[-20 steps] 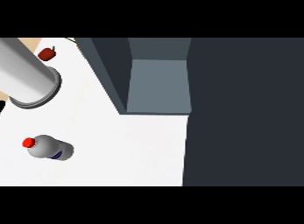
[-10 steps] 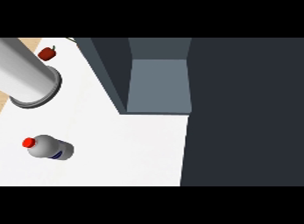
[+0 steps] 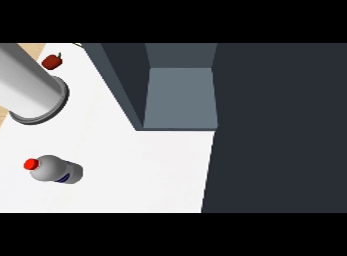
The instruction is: Pick up the bottled water, place it into the cabinet and close the cabinet
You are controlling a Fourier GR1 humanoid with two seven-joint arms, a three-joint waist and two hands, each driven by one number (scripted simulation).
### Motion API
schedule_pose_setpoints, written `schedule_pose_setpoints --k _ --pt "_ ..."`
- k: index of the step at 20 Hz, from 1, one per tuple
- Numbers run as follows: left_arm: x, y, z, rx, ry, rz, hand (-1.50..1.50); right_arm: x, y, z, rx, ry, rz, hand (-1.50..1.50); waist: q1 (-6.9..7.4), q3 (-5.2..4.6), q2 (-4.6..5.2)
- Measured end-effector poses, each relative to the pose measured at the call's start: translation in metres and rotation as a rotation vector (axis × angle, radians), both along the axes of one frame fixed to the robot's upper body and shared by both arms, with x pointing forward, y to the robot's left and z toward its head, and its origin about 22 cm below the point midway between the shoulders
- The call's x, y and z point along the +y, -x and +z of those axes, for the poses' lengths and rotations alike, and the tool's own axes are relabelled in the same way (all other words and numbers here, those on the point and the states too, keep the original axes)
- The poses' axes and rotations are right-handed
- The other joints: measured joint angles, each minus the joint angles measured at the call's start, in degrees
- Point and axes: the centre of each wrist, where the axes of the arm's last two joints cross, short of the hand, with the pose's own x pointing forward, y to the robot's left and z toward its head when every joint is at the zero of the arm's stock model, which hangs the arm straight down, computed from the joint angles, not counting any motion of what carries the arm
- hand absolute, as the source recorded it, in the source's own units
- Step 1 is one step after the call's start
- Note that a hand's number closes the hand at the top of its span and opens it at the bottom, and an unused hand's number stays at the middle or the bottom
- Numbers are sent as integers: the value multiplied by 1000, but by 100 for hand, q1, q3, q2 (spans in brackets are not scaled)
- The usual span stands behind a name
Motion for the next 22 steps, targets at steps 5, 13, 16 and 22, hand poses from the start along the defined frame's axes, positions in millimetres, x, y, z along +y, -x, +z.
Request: schedule_pose_setpoints --k 5,13,16,22 --pt "6 0 -6 31 -57 1 -150 7 0 3 7 -15 12 -150 -11 -1 2" --pt "5 -22 -33 79 -100 24 -150 15 1 9 28 -14 38 -150 -49 -2 6" --pt "9 -32 -53 103 -102 35 -150 17 2 6 18 -18 41 -150 -58 -3 7" --pt "19 -49 -88 159 -110 65 -150 18 2 9 26 -12 38 -150 -65 -4 9"
